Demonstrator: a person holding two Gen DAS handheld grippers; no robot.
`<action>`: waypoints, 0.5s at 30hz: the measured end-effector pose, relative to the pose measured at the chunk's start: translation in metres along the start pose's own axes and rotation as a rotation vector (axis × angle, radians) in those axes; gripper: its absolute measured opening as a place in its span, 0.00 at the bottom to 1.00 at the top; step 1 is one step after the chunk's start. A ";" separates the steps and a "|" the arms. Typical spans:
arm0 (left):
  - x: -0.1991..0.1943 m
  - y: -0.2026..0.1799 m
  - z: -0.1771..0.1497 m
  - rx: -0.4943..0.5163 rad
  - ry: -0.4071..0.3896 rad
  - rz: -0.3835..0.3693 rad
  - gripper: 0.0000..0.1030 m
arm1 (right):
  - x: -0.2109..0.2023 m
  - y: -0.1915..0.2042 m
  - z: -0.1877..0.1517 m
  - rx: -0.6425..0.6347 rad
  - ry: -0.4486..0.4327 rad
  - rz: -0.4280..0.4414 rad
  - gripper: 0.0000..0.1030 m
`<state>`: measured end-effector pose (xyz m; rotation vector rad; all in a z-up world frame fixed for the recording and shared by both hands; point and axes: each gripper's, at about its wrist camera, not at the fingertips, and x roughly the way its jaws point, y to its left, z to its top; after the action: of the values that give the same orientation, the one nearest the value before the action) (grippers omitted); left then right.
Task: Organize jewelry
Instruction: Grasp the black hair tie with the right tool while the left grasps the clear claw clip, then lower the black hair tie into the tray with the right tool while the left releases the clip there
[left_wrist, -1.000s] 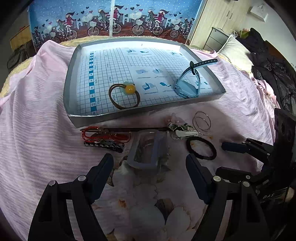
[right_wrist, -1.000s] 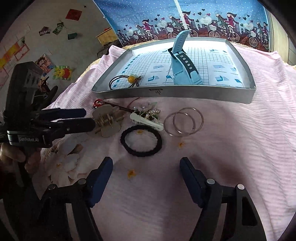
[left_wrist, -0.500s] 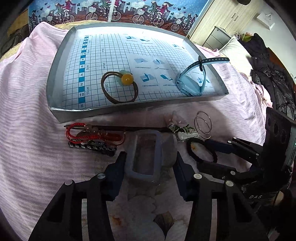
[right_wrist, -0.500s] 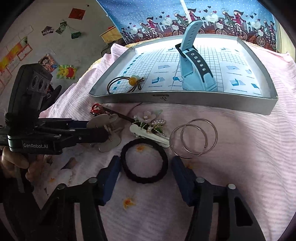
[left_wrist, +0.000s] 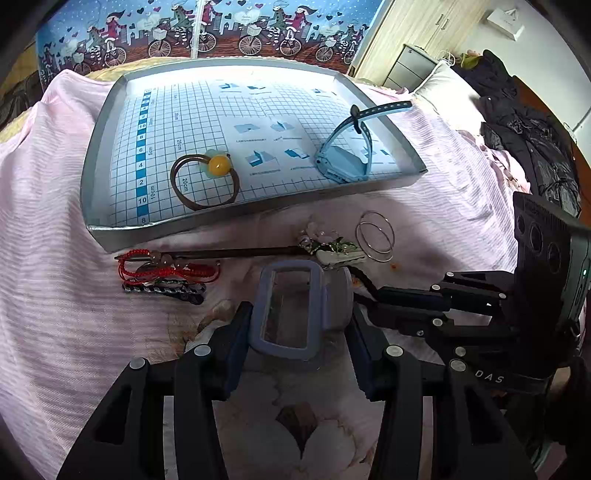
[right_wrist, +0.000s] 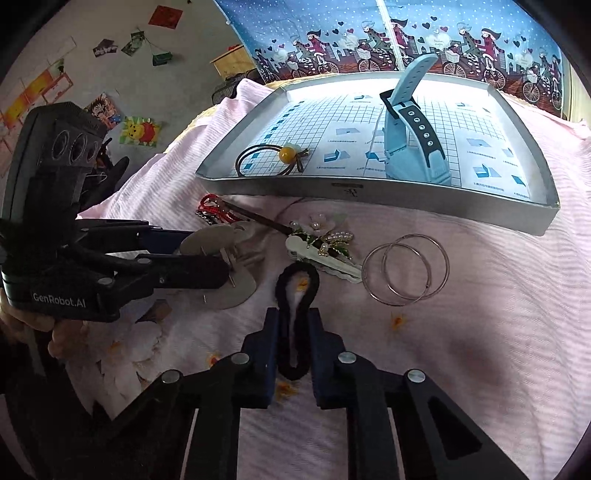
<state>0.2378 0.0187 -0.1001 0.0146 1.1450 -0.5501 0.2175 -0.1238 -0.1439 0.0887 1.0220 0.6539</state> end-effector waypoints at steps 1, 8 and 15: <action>0.000 -0.001 0.000 0.000 -0.004 -0.002 0.42 | -0.002 0.000 0.000 0.003 -0.005 -0.001 0.12; -0.010 -0.005 0.000 -0.016 -0.066 -0.038 0.42 | -0.021 0.008 -0.002 -0.017 -0.072 -0.028 0.11; -0.023 -0.010 0.005 -0.044 -0.211 -0.051 0.42 | -0.053 0.001 0.003 0.020 -0.222 -0.062 0.11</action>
<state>0.2308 0.0181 -0.0754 -0.1084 0.9527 -0.5580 0.2006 -0.1515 -0.1017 0.1432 0.8146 0.5638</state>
